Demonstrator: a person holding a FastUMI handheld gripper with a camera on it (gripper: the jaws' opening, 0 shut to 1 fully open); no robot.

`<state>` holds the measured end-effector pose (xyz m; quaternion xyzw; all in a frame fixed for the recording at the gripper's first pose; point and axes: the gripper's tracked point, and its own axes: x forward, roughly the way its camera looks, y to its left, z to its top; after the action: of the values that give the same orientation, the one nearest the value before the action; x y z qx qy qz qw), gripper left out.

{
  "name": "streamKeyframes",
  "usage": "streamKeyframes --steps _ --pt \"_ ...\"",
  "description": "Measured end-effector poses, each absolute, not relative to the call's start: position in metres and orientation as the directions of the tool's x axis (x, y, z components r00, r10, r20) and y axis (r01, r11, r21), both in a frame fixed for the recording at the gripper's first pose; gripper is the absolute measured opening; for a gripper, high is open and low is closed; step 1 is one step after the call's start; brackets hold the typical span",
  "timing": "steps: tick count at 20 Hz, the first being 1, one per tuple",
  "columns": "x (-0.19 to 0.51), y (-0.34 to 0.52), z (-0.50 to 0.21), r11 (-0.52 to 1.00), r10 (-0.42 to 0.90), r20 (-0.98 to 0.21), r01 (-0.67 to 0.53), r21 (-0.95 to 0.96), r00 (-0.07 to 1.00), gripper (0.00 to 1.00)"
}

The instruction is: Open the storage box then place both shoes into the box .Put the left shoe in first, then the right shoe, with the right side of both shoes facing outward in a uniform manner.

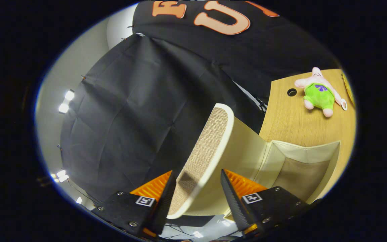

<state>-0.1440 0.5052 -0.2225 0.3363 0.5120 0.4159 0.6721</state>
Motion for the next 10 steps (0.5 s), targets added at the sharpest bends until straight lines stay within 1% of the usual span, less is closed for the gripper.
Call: streamKeyframes --steps 2,3,7,10 --pt "-0.143 0.498 -0.224 0.456 0.89 -0.431 -0.245 0.856 0.148 0.93" --pt "-0.141 0.492 -0.227 0.473 0.881 -0.446 -0.253 0.844 0.16 0.95" --pt "-0.124 0.433 -0.252 0.599 0.799 -0.541 -0.268 0.755 0.263 0.96" --pt "-0.116 0.363 -0.276 0.701 0.71 -0.623 -0.242 0.671 0.329 0.96"
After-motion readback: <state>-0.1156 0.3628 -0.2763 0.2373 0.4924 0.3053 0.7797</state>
